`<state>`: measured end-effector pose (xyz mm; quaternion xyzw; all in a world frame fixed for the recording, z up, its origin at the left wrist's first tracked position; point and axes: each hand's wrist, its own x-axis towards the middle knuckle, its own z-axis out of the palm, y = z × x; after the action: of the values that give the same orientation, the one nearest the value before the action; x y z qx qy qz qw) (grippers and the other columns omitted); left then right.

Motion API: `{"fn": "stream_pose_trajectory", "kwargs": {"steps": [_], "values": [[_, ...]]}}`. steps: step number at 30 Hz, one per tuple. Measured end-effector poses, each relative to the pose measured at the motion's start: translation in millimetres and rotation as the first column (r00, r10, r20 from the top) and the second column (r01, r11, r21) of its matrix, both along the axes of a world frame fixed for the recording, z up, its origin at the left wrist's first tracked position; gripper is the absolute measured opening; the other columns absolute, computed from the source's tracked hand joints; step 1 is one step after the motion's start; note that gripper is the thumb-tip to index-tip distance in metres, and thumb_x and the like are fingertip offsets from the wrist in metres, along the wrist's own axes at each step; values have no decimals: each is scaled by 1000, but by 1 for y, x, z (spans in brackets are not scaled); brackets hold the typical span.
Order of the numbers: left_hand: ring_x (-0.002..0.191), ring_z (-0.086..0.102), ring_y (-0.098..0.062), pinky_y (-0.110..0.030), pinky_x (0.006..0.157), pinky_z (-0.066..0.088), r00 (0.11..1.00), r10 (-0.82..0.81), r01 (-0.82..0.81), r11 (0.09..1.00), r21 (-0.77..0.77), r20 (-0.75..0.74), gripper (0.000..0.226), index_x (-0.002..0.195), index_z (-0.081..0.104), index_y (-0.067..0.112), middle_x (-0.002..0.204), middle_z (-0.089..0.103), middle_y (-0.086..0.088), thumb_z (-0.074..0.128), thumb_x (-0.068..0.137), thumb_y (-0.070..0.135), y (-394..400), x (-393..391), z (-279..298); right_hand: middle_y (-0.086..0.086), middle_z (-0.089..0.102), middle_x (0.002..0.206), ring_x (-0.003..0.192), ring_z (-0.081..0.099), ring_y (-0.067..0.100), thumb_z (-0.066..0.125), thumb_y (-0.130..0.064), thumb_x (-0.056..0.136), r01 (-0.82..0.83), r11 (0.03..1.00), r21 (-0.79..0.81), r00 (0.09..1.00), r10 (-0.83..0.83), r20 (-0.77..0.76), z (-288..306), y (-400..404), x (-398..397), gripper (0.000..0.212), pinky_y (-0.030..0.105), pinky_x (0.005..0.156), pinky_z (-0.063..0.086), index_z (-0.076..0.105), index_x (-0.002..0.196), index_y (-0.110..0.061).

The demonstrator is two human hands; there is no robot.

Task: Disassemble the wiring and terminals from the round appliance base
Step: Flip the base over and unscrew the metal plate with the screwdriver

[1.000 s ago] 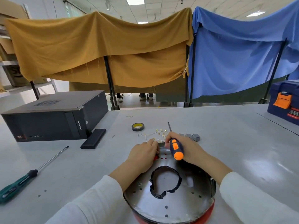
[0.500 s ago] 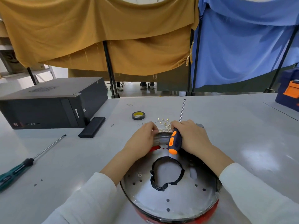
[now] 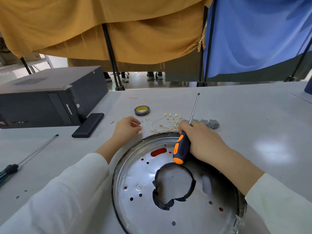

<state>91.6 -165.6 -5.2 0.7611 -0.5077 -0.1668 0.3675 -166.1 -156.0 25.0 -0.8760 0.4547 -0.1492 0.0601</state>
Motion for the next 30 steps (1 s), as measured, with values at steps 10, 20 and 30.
{"fn": "stream_pose_trajectory", "kwargs": {"steps": [10,20,30], "values": [[97,58,-23,-30,73,44,885,-19,24,1000,-4,465,20,95,72,24,103,65,1,53,88,23,-41,-7,-17,-3,41,97,91,34,20,51,-9,82,-8,1000,-5,1000,8,2,-3,-1,-1,37,31,60,31,26,92,-34],[97,57,-21,-32,73,47,771,-63,128,990,-58,634,21,96,72,22,101,66,3,53,89,21,-34,1,-19,-3,39,94,90,34,21,51,-9,81,-23,999,-28,999,23,22,-5,-1,-2,37,31,60,30,26,91,-34],[101,54,-22,-29,72,45,642,-124,161,987,25,756,29,104,71,16,102,64,-2,45,93,18,-31,4,-18,-2,43,97,91,36,21,49,-8,81,-26,999,-35,999,27,26,-6,-2,-2,36,31,60,31,26,91,-34]]}}
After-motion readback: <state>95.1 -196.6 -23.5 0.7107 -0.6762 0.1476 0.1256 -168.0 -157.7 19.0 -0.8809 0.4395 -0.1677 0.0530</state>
